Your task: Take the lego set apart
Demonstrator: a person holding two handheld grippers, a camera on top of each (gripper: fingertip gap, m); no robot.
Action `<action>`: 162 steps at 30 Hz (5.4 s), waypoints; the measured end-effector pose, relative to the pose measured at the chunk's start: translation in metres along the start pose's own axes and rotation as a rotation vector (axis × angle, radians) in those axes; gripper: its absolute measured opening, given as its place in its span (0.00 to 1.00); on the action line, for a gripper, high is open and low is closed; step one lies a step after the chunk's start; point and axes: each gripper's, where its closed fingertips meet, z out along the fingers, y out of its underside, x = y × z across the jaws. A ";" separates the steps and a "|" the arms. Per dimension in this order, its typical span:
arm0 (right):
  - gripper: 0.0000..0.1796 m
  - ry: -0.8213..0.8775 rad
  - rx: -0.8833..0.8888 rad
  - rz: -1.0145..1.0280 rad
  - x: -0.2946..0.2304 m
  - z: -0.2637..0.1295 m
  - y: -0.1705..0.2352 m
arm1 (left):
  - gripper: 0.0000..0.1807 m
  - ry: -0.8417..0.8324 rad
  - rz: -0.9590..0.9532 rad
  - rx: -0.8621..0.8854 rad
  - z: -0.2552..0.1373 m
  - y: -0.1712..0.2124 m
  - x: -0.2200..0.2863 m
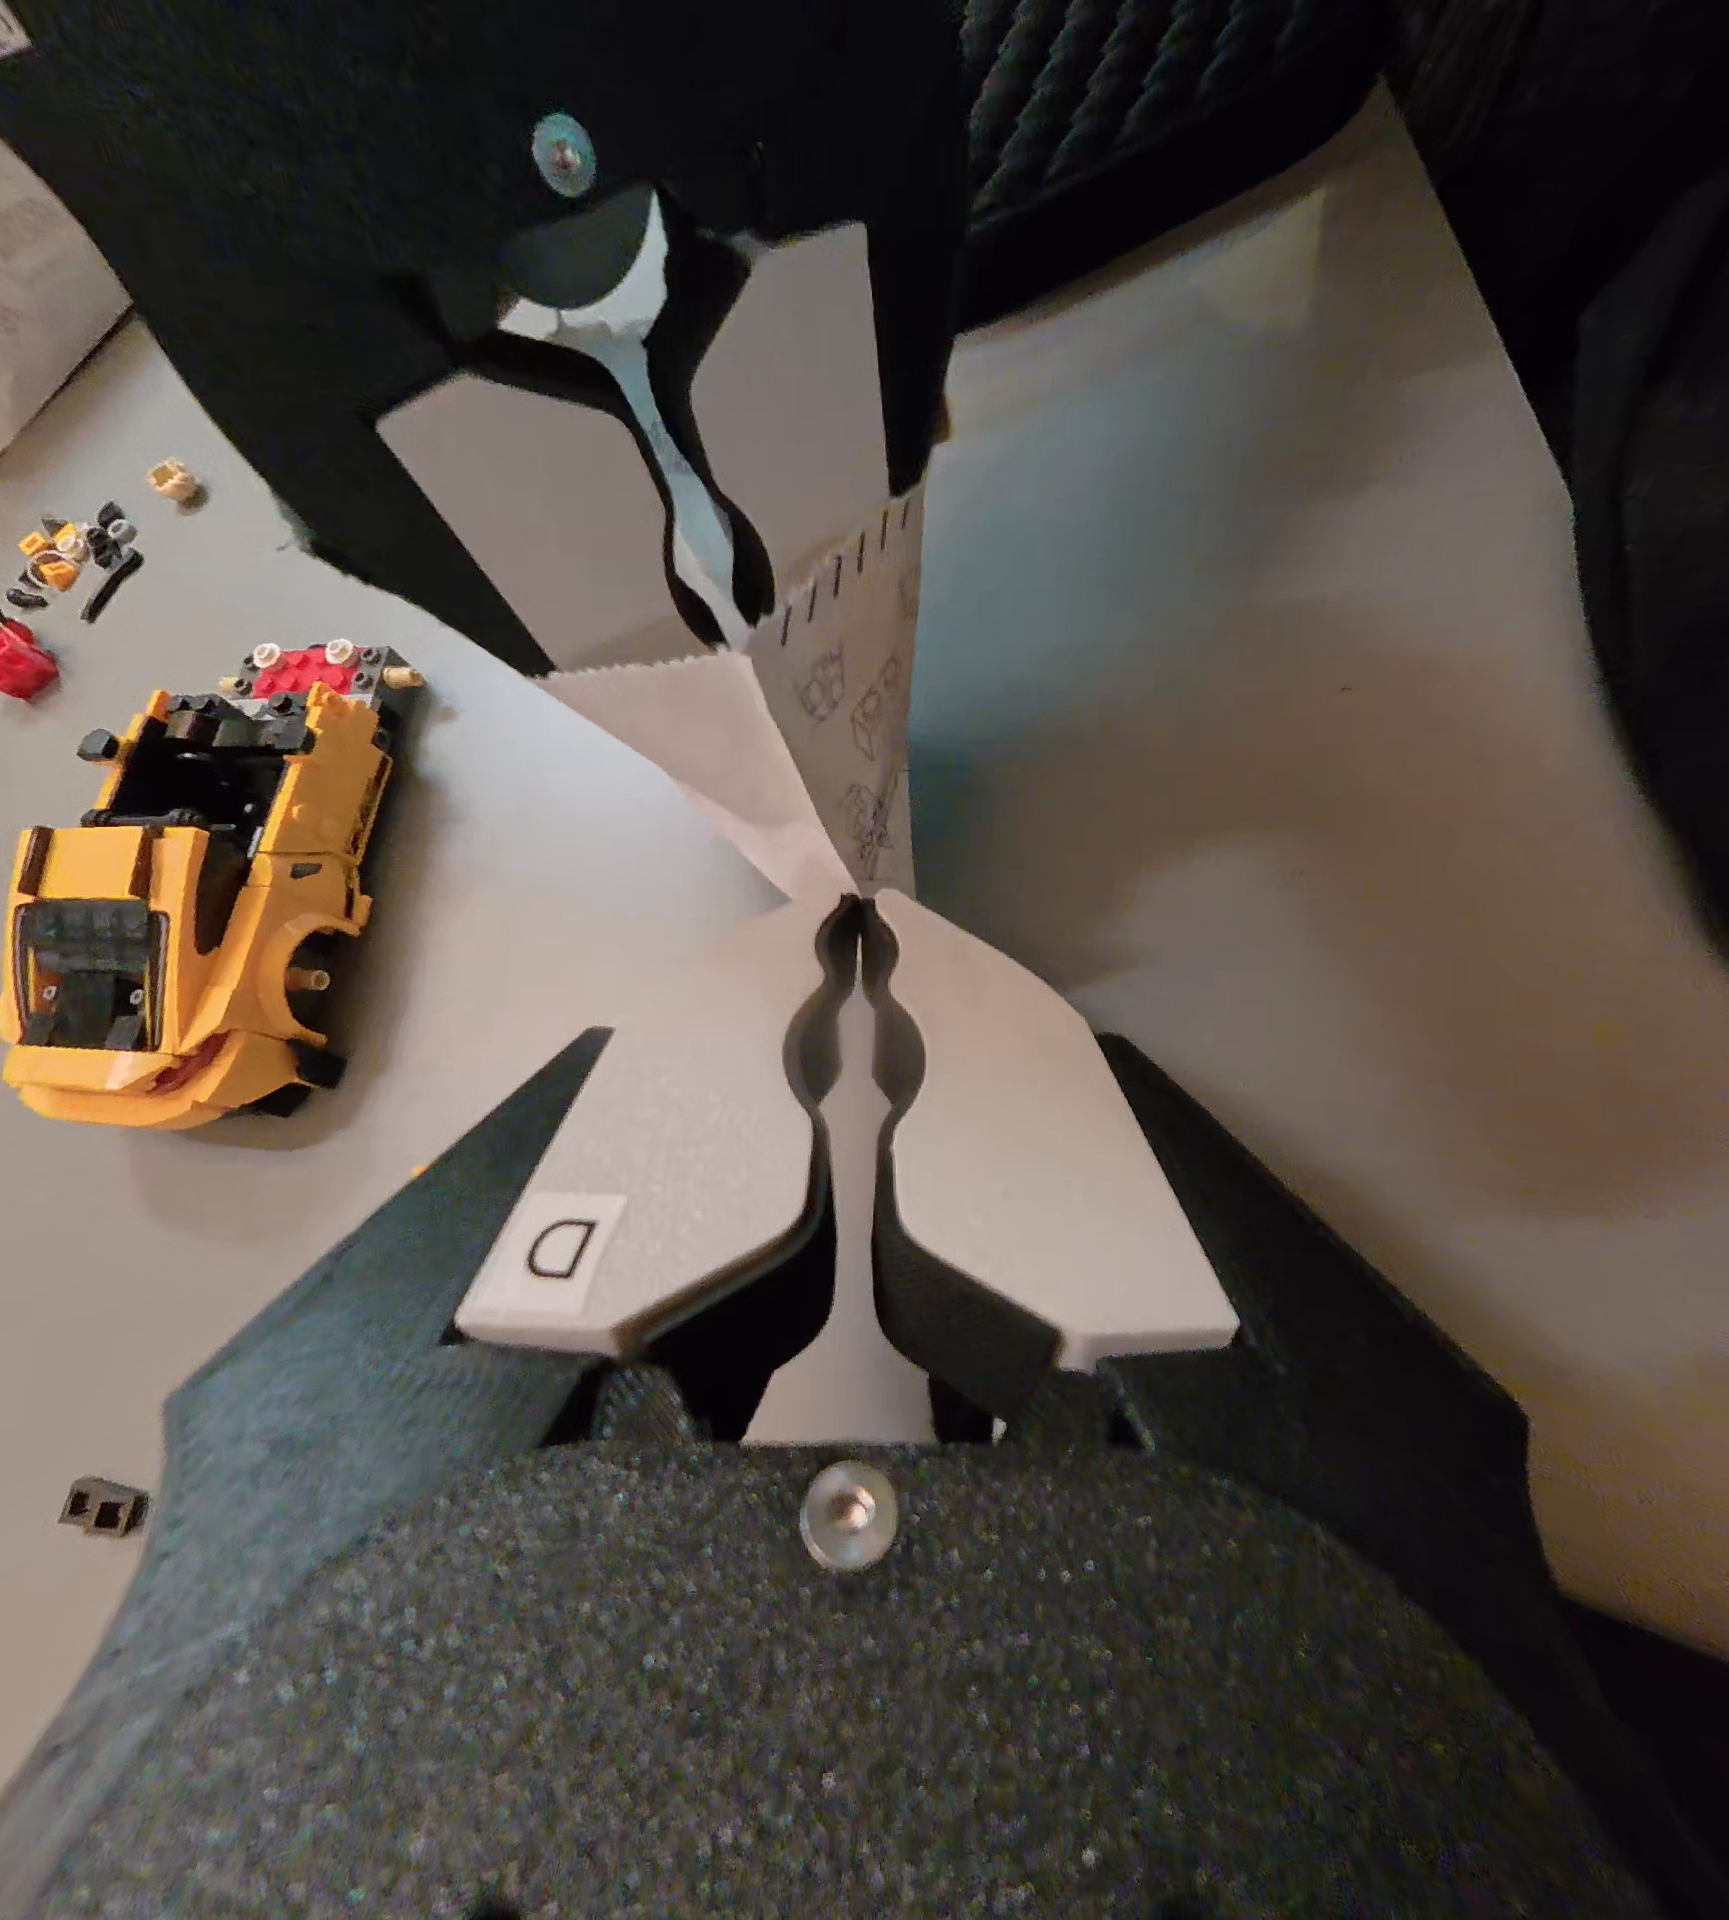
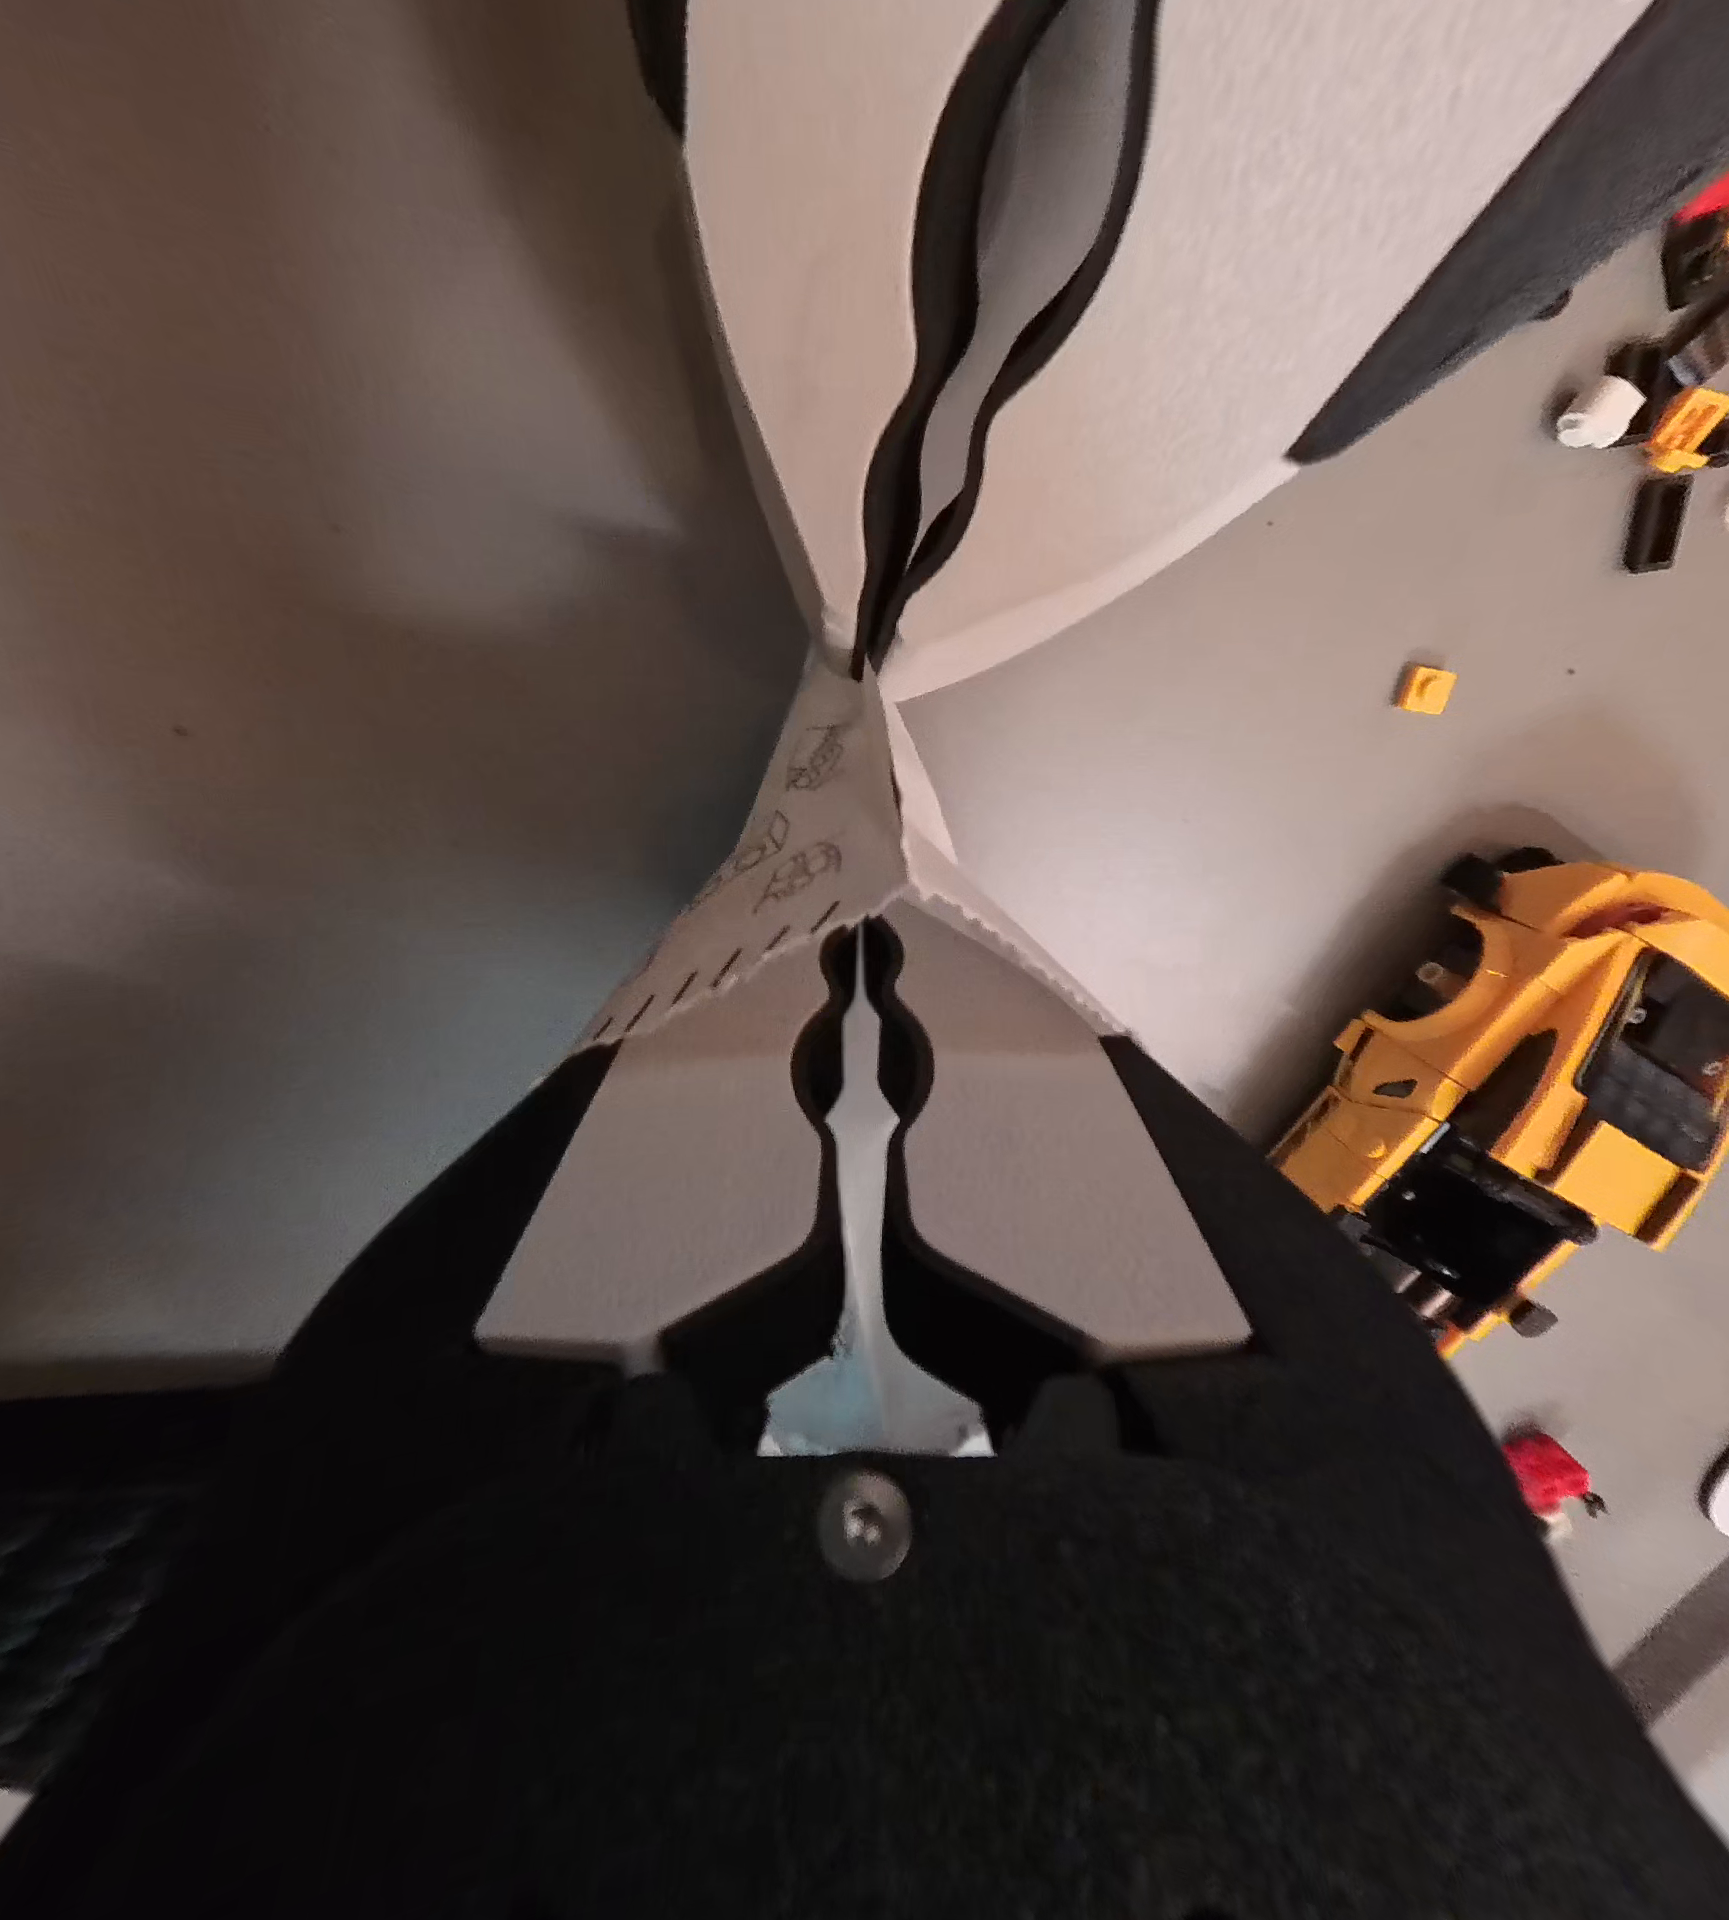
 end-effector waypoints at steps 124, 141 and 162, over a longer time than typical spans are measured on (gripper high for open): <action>0.06 0.168 0.777 0.323 -0.018 -0.051 0.063 | 0.00 -0.070 -0.171 0.085 0.000 0.001 -0.022; 0.00 0.180 0.834 0.351 0.001 -0.047 0.060 | 0.13 -0.065 -0.253 0.191 -0.011 -0.011 -0.033; 0.00 0.223 0.839 0.467 0.014 -0.045 0.090 | 0.29 -0.528 -0.747 -0.221 -0.075 0.122 -0.102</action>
